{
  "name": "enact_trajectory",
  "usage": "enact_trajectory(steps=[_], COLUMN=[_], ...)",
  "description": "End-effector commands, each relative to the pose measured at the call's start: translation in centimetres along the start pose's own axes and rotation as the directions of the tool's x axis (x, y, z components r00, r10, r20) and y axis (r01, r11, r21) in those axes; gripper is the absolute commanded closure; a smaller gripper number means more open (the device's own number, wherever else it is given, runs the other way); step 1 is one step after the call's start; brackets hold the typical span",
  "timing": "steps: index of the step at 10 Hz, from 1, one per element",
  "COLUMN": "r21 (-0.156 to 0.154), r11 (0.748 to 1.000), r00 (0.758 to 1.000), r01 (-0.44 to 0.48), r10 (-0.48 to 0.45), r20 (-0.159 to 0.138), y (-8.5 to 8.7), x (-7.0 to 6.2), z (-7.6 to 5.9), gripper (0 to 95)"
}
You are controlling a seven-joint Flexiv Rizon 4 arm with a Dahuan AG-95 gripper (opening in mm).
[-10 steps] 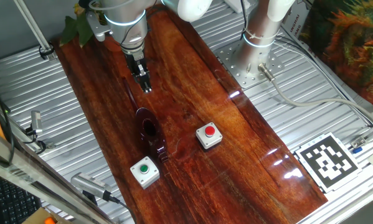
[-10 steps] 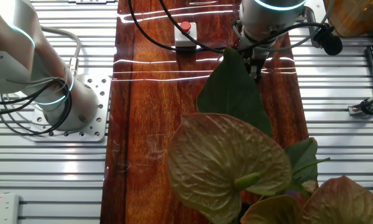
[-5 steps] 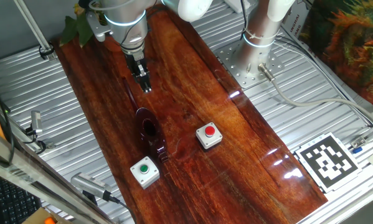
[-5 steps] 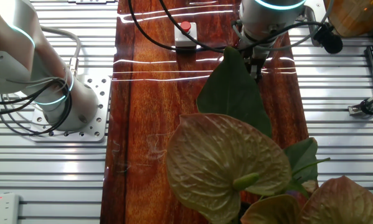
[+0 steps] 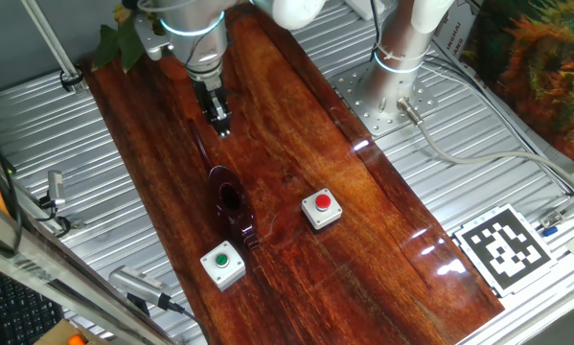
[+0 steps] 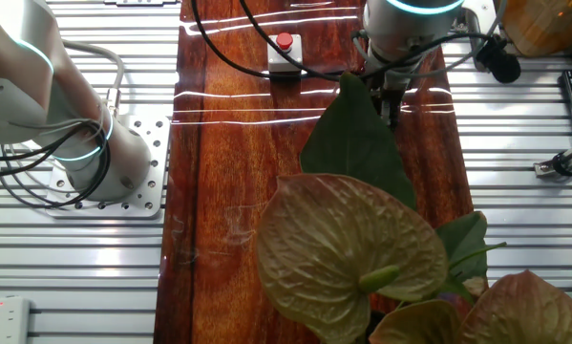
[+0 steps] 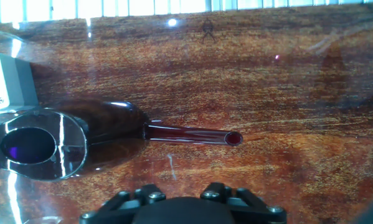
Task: Water the plant
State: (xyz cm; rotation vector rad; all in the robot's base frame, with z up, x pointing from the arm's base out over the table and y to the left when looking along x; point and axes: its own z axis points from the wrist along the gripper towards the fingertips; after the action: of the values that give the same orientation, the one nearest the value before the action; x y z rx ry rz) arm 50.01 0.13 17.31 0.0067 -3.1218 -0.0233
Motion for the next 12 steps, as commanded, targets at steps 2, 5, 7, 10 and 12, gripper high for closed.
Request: enact_trajectory(steps=[2, 5, 7, 10, 12], r21=[0.015, 0.009, 0.004, -0.021, -0.014], r11=[0.986, 0.955, 0.867, 0.705, 0.576], r00=[0.986, 0.955, 0.867, 0.706, 0.576], r01=[0.169, 0.296, 0.498, 0.709, 0.817], r10=[-0.169, -0.296, -0.498, -0.708, -0.817], r20=[-0.003, -0.007, -0.006, 0.019, 0.021], y=[-0.07, 0.02, 0.13, 0.19, 0.19], x=[0.14, 0.22, 0.32, 0.38, 0.38], z=[-0.03, -0.23, -0.5, -0.65, -0.65], gripper=[95.0, 95.0, 95.0, 95.0, 95.0])
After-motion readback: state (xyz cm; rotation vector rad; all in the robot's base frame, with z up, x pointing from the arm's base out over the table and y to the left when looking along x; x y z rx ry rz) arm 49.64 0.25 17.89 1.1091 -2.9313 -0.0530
